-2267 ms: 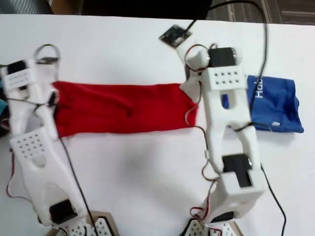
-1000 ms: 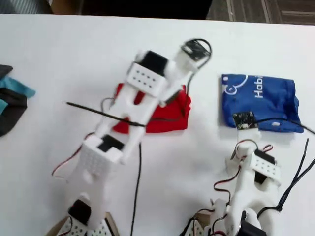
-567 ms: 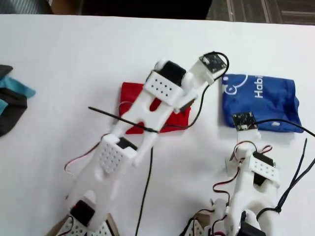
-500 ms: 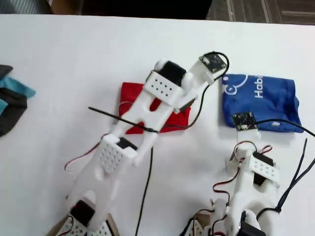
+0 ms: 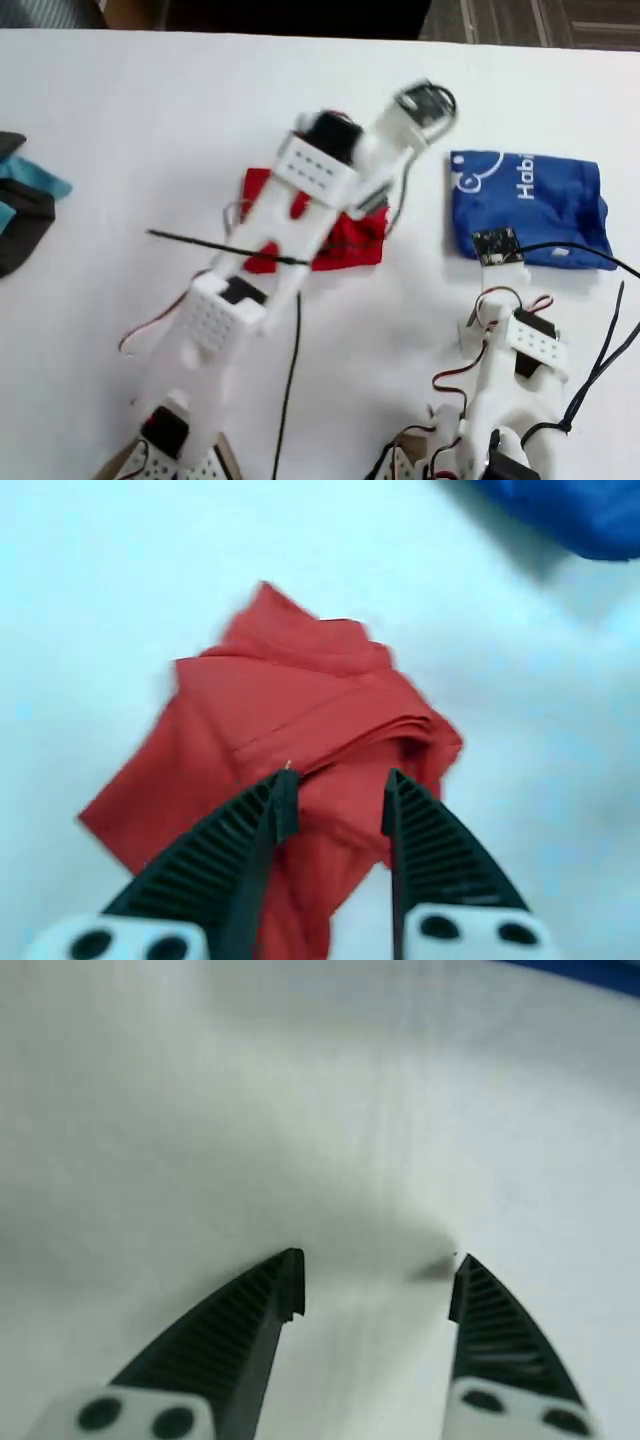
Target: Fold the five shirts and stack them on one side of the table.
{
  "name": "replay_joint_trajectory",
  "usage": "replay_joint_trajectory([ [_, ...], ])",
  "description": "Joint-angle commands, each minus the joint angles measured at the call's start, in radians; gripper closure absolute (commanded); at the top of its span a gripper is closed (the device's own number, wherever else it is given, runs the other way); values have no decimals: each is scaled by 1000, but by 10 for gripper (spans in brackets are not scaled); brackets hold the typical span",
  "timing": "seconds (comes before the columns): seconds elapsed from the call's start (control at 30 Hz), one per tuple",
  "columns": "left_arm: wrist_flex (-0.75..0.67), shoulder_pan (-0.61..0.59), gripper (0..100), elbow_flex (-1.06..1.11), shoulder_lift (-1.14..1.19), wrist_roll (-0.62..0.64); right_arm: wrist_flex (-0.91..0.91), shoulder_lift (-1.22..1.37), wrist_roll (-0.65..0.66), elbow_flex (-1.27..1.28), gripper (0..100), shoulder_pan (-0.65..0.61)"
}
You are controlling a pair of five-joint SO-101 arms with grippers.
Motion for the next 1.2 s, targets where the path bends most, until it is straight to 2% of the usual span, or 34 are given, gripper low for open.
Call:
replay_joint_trajectory([
  [0.0, 15, -118, 843, -35, -75, -2, -18, -25, -11, -3, 757, 5],
  [0.03, 15, -153, 862, -35, -64, -2, -18, -28, -11, -3, 775, 5],
  [0.1, 15, -227, 972, -35, -44, -3, -16, -33, -11, -14, 883, 5],
  [0.13, 15, -262, 981, -35, -34, -2, -8, -33, -12, -38, 967, 5],
  [0.17, 17, -301, 962, -35, -25, 0, 1, -33, -31, -68, 991, 5],
  [0.2, 17, -341, 976, -35, -17, 3, 21, -33, -64, -107, 959, 4],
  [0.3, 17, -445, 973, -35, 2, 3, 142, -10, -135, -288, 974, -81],
  [0.4, 18, -528, 973, -33, 32, 3, 292, 64, -169, -545, 977, -251],
  [0.53, 21, -629, 973, -33, 81, 3, 466, 298, -232, -910, 977, -496],
  [0.7, 23, -718, 973, -33, 135, 5, 565, 604, -245, -1249, 976, -716],
  [1.0, 23, -927, 973, -33, 193, 84, 611, 944, -244, -1619, 976, -828],
  [1.17, 23, -968, 973, -33, 262, 84, 656, 1043, -244, -1745, 976, -832],
])
